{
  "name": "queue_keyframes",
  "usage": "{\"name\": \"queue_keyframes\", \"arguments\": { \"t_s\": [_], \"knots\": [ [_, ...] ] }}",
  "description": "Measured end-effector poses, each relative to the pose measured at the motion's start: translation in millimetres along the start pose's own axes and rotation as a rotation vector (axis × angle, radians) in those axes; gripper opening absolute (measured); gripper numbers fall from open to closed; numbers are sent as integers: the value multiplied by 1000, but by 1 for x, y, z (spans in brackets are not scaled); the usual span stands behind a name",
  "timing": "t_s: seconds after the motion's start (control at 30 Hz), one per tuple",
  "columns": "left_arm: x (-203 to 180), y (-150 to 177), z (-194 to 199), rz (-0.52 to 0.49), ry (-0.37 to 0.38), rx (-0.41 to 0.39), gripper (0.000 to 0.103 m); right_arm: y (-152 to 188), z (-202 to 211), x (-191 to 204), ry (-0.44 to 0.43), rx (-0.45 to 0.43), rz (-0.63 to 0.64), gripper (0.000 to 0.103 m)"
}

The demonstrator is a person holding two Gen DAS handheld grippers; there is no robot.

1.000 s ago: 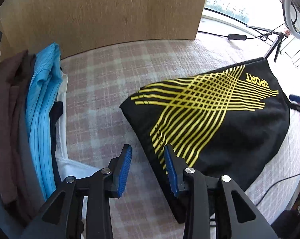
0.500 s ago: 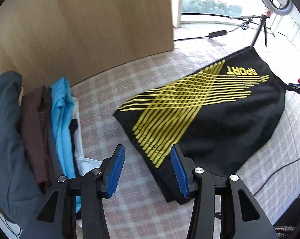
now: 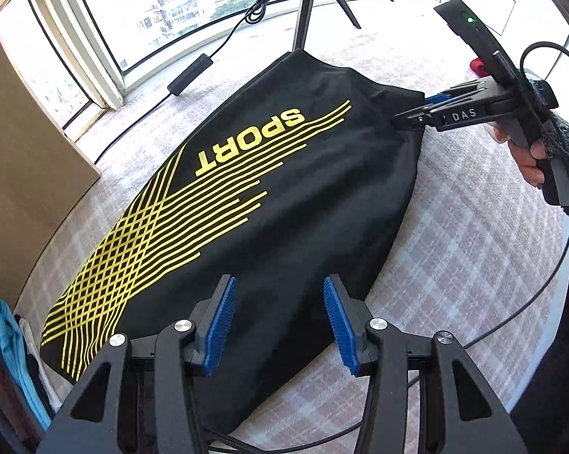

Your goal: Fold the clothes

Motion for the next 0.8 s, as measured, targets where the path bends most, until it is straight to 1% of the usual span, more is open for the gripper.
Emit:
{"name": "queue_keyframes", "arguments": {
  "t_s": [0.07, 0.1, 0.13, 0.17, 0.2, 0.33, 0.47, 0.57, 0.6, 0.67, 0.77, 0.8],
  "knots": [
    [11, -1, -10, 29, -14, 24, 46, 3, 0, 1, 0, -12, 8, 39],
    [17, 1, -14, 46, -17, 39, 46, 4, 0, 1, -1, -17, 10, 26],
    [23, 4, -18, 63, -23, 52, 46, 4, 0, 0, -15, -15, 2, 16],
    [29, 7, -22, 86, -30, 63, 46, 4, -1, -2, -29, -14, -7, 15],
    [36, 11, -25, 113, -34, 72, 46, 4, -1, -3, -42, -13, -16, 10],
    [73, 37, -4, 218, -69, 65, 46, -1, 0, -5, -96, -18, -82, 9],
    [120, 81, 37, 343, -164, 39, 46, -15, 11, 7, -149, -46, -178, 9],
    [153, 115, 67, 427, -220, 9, 46, -33, 28, 54, -184, -91, -139, 9],
    [162, 125, 74, 448, -238, -2, 46, -39, 33, 81, -206, -106, -95, 9],
    [178, 143, 88, 487, -267, -21, 46, -46, 40, 148, -280, -118, 13, 9],
    [192, 165, 100, 538, -286, -37, 46, -37, 30, 259, -442, -58, 151, 9],
    [196, 171, 103, 553, -289, -40, 46, -26, 21, 298, -493, -4, 217, 9]
  ]
}}
Point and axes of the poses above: each gripper's, at about its wrist camera, not at the fingertips, and z roughly against the way its jaws point, x to its left, y to its underside, the point moved 1 cm from there along -z, roughly the way its jaws point, and after that the axes turned 6 degrees about -x, right-handed, at the moved point
